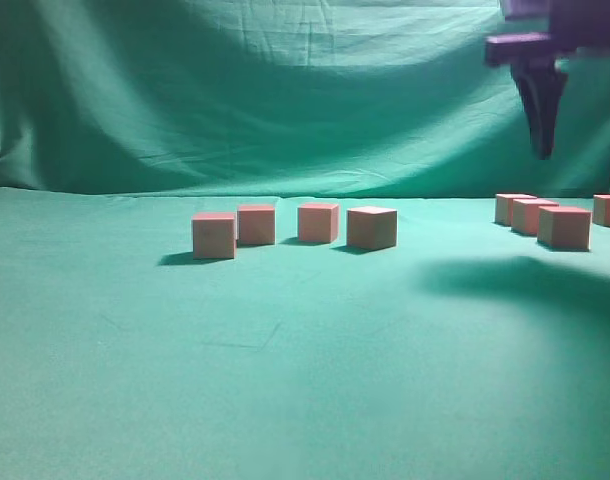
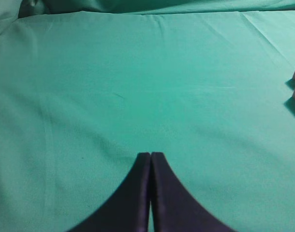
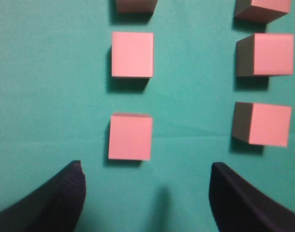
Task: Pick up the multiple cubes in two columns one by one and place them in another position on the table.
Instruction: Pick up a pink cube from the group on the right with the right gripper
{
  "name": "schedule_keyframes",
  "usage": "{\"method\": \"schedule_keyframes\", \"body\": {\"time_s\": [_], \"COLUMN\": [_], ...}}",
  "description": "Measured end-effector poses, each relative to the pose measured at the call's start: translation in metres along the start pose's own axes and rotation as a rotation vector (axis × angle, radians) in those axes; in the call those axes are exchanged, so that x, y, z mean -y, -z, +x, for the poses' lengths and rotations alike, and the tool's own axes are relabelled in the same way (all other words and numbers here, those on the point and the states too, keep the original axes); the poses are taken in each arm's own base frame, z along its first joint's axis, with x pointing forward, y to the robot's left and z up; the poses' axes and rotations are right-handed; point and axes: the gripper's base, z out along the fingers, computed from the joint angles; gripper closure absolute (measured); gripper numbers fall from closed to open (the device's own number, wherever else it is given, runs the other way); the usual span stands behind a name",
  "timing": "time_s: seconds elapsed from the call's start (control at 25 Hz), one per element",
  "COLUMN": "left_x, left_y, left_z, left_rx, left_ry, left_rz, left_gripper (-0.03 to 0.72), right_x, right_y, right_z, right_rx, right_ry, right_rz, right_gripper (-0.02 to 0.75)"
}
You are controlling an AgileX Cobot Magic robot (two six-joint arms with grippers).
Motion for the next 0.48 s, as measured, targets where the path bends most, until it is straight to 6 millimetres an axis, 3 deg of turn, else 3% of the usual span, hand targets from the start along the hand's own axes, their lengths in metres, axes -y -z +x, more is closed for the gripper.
{"method": "schedule_keyframes", "body": {"time_s": [0.24,0.48], "left_x": [0.000,0.000], "left_y": [0.000,0.000], "left_z": [0.000,0.000], "left_rx": [0.000,0.000], "left_ry": [0.000,0.000], "left_rz": [0.000,0.000], "left_gripper": [0.688,0.688], "right_x": [-0.004,-0.007], "right_y": [-0.039,-0.065], "right_z": [-0.008,-0.008], "right_rx": [0.017,-0.004], "right_ry": [0.033,0.042], "right_rz": [-0.021,-0.022], "right_gripper": [0.193,0.193]}}
